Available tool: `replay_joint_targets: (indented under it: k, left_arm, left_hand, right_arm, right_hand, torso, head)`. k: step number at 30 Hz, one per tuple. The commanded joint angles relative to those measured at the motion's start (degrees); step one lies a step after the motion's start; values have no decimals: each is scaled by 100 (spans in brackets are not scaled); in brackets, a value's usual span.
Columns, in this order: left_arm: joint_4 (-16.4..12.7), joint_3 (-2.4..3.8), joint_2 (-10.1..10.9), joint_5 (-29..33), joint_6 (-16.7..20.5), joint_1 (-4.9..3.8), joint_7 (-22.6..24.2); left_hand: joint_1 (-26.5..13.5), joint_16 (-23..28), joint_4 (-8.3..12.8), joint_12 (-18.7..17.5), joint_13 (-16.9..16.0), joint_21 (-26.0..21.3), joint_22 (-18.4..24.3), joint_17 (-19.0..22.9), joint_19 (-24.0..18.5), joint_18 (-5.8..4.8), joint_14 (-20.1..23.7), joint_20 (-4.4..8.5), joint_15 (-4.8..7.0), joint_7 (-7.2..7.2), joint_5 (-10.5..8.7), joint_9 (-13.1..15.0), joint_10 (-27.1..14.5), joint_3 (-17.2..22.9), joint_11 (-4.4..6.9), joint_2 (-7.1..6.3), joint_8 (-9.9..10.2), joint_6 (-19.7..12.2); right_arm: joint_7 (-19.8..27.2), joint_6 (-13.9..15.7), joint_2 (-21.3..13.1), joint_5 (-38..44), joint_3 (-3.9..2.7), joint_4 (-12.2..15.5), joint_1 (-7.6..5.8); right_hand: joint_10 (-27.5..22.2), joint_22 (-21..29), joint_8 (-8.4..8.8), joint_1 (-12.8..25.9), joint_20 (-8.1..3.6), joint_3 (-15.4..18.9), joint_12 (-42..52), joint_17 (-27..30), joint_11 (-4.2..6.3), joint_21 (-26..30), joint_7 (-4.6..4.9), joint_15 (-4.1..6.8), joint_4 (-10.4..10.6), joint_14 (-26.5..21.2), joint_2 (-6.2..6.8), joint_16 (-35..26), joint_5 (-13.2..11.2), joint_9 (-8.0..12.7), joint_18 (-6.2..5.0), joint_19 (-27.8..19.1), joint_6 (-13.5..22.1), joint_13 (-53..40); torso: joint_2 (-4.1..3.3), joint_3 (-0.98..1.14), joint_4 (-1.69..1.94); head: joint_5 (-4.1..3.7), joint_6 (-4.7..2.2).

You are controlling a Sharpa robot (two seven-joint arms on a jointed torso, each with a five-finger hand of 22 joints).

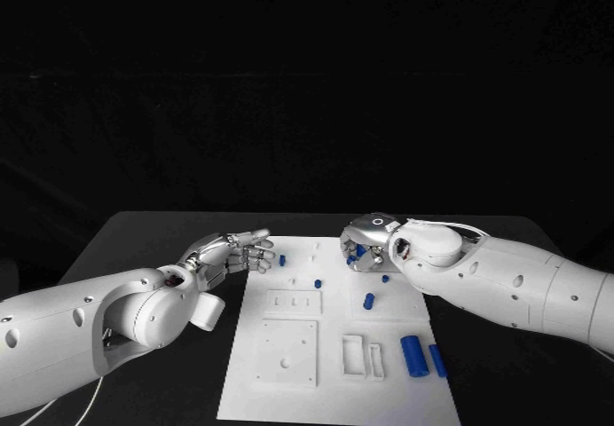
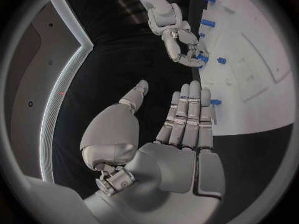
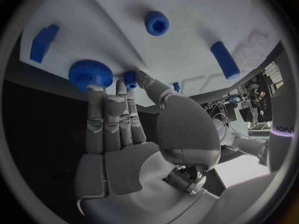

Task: Assemble the parts on the task board

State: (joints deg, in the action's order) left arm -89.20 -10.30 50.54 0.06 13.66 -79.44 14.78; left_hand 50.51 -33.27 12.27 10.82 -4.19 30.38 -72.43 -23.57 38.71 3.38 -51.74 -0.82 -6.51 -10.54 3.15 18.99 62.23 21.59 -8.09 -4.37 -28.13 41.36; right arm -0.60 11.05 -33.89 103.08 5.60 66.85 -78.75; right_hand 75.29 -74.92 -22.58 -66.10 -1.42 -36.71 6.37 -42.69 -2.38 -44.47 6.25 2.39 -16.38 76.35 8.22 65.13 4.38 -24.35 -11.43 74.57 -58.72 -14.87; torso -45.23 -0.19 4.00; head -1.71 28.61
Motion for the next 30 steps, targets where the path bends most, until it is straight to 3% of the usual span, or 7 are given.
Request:
replay_joint_targets:
  k: [1, 6, 12, 15, 23, 30]
  left_arm:
    - [5, 6, -11, 21, -112, -13, 0]
    - [14, 6, -13, 21, -111, -13, -8]
    - [31, 6, -26, 21, -116, -13, -13]
    - [36, 6, -26, 18, -116, -13, -14]
    - [51, 6, -33, -3, -74, -13, -37]
    - [41, 6, -42, -2, -52, -13, -64]
  left_hand:
    - [30, 32, 34, -39, 5, -31, 6, -7, -3, 49, 15, 22, 20, 6, 31, 7, 24, 2, -1, 19, 34, 48]
    - [39, 33, 46, -41, 6, -31, 6, -8, -3, 48, 15, 21, 19, 5, 32, 8, 23, 0, -3, 26, 37, 48]
    - [50, 35, 61, -43, 6, -31, 6, -9, -2, 47, 15, 21, 19, 5, 34, 10, 23, 0, -3, 36, 40, 48]
    - [57, 35, 70, -44, 6, -31, 6, -9, -2, 47, 14, 21, 19, 5, 36, 11, 24, -1, -3, 42, 42, 49]
    - [58, 36, 78, -45, 6, -31, 6, -10, 0, 45, 13, 20, 19, 4, 40, 12, 25, -4, -4, 47, 43, 51]
    - [61, 36, 84, -45, 6, -30, 6, -11, 1, 45, 11, 20, 19, 4, 47, 13, 27, -6, -3, 49, 45, 52]
  right_arm:
    - [-19, -180, 19, 50, 25, 22, 39]
    - [-140, -23, 25, 16, 25, 57, 39]
    - [-343, 404, 30, 30, 21, 156, 41]
    - [-463, 551, 53, 14, 0, 208, 41]
    - [-760, 1281, 219, 340, -37, 124, 41]
    - [-882, 1482, 372, 594, -37, 70, 41]
  right_hand:
    - [19, -119, 22, 61, -34, -76, 15, 17, -6, -30, -6, 162, 6, -137, -1, 42, -36, -18, -357, 14, -49, -48]
    - [68, -109, 13, 77, -44, -394, 30, 48, 22, -48, -25, 189, 87, -138, -59, 55, -128, -71, -357, 19, -123, -181]
    - [106, -111, -10, 101, -73, -672, 46, 63, 50, -84, -45, 216, 139, -137, 0, 85, -157, -149, -357, 43, -162, -321]
    - [108, -112, -18, 101, -82, -715, 46, 65, 54, -96, -50, 220, 134, -137, 13, 94, -158, -171, -357, 49, -167, -352]
    - [108, -115, -33, 119, -93, -743, 43, 67, 58, -120, -61, 223, 145, -135, 51, 109, -158, -205, -357, 60, -182, -396]
    - [114, -114, -44, 100, -104, -805, 34, 72, 61, -140, -71, 227, 183, -137, 117, 121, -158, -237, -357, 66, -201, -437]
  torso:
    - [-12, 2, 1]
    - [-18, -1, 0]
    - [-24, 0, 5]
    - [-25, -2, 8]
    - [-27, -11, 9]
    - [-35, -13, -2]
  head:
    - [-4, -11]
    - [-9, -20]
    - [-7, -46]
    - [-9, -67]
    - [-21, -117]
    - [-37, -162]
